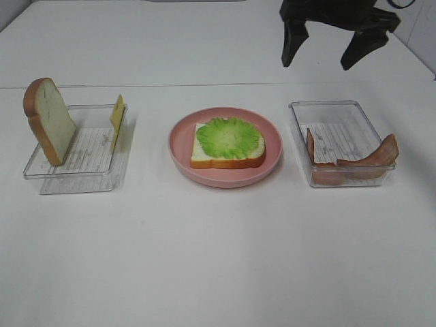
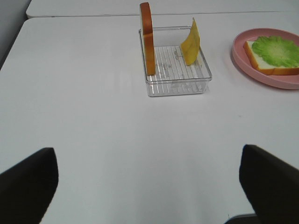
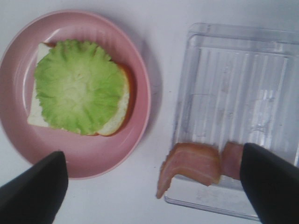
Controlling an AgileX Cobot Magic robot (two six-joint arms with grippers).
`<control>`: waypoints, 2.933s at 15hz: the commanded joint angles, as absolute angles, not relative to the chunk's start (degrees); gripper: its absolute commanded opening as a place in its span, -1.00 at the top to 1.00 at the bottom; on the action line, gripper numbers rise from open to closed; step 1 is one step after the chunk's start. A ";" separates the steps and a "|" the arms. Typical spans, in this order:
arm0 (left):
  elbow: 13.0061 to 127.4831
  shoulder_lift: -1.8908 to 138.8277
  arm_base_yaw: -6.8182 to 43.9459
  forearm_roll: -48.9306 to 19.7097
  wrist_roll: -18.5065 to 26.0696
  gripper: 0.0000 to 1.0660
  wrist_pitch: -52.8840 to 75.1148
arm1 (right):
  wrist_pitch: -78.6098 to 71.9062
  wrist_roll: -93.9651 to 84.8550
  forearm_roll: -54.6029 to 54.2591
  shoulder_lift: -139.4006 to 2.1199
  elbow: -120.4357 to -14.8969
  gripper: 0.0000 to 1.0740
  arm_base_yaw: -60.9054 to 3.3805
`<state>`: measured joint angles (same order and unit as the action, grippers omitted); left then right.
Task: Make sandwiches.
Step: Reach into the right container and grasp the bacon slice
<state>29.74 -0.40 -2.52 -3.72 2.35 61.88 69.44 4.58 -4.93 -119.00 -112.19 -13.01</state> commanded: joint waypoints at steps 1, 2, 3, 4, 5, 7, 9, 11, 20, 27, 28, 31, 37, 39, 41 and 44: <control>29.62 -1.20 -2.18 -4.07 2.35 -0.83 61.31 | 76.43 5.61 -4.70 -116.31 -110.47 -0.78 -10.31; 29.62 -1.20 -2.18 -4.07 2.35 -0.83 61.31 | 76.43 5.56 -4.70 -114.36 -108.12 -0.77 -8.77; 29.62 -1.20 -2.18 -4.07 2.35 -0.83 61.31 | 76.43 4.87 -3.95 -111.27 -103.02 -0.76 -6.65; 29.62 -1.20 -2.18 -4.07 2.35 -0.83 61.31 | 75.46 4.70 -3.27 -109.43 -98.43 -0.75 -4.70; 29.62 -1.20 -2.18 -4.07 2.35 -0.83 61.31 | 71.79 4.76 -3.09 -107.49 -93.74 -0.74 -2.81; 29.62 -1.20 -2.18 -4.07 2.35 -0.83 61.31 | 66.29 4.76 -3.32 -105.65 -87.72 -0.73 -0.69; 29.62 -1.20 -2.18 -4.07 2.35 -0.83 61.31 | 58.84 4.24 -3.55 -106.23 -80.79 -0.72 0.74; 29.62 -1.20 -2.18 -4.07 2.35 -0.83 61.31 | 54.09 4.07 -3.44 -107.14 -78.90 -0.71 0.74; 29.62 -1.20 -2.18 -4.07 2.35 -0.83 61.31 | 49.79 2.75 -3.50 -115.11 -78.95 -0.58 0.74; 29.62 -1.20 -2.18 -4.07 2.35 -0.83 61.31 | 50.48 1.95 -3.50 -115.11 -78.90 -0.13 0.74; 29.62 -1.20 -2.18 -4.07 2.35 -0.83 61.31 | 50.48 1.95 -3.27 -115.16 -78.90 -0.13 0.74; 29.62 -1.20 -2.18 -4.07 2.35 -0.83 61.31 | 50.31 1.95 -2.86 -115.16 -78.90 -0.09 0.74; 29.62 -1.20 -2.18 -4.07 2.35 -0.83 61.31 | 50.53 1.72 -2.58 -115.16 -78.90 0.25 0.69; 29.62 -1.20 -2.18 -4.07 2.35 -0.83 61.31 | 50.71 1.72 -2.58 -115.16 -78.90 0.25 0.69; 29.62 -1.20 -2.18 -4.07 2.35 -0.83 61.31 | 50.71 1.72 -2.58 -115.16 -78.90 0.36 0.69; 29.62 -1.20 -2.18 -4.07 2.35 -0.83 61.31 | 50.65 1.89 0.00 -115.16 -78.90 0.94 0.69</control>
